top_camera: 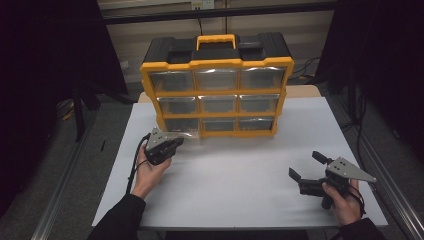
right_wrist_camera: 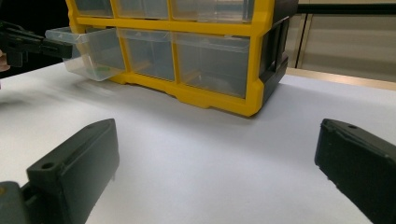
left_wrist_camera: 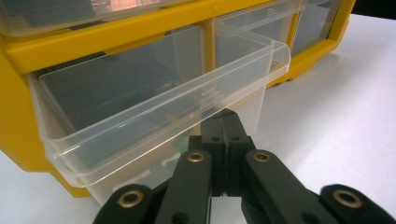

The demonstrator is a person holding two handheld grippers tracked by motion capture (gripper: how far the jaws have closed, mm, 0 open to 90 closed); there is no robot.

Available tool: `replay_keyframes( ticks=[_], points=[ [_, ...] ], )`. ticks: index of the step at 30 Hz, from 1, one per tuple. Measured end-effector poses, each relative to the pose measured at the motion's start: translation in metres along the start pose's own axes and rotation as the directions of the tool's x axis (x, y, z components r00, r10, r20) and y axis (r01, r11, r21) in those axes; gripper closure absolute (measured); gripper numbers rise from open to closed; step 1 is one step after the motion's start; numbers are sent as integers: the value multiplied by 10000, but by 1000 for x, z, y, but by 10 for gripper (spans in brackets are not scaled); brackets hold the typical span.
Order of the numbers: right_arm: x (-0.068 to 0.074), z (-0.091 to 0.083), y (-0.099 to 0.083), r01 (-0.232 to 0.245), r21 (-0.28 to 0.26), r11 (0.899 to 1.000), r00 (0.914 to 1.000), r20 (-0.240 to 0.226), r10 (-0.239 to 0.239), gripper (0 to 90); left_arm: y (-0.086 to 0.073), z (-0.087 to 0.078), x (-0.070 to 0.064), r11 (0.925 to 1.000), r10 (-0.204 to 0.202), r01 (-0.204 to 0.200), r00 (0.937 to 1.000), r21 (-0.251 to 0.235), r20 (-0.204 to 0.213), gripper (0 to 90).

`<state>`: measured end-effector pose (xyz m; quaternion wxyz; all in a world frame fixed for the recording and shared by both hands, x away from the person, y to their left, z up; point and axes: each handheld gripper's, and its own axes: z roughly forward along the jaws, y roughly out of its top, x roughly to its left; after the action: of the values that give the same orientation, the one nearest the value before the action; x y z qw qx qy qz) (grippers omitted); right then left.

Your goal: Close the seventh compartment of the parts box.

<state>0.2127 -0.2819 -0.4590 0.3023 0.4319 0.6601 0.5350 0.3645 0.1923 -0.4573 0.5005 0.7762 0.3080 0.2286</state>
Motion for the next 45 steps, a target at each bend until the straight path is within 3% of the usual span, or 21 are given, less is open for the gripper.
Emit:
replay_keyframes(
  ticks=[19,21,45],
  points=[
    [0,0,0,39,-28,10000,10000,-23,-39,0,3,6,3,9999,-161,162,9998,28,-104,900],
    [0,0,0,27,-13,10000,10000,2,-27,0,4,7,4,9999,-20,21,9999,104,-166,900],
    [0,0,0,17,0,10000,10000,-13,-17,0,7,15,8,10000,-4,6,9999,99,-134,900]
  ],
)
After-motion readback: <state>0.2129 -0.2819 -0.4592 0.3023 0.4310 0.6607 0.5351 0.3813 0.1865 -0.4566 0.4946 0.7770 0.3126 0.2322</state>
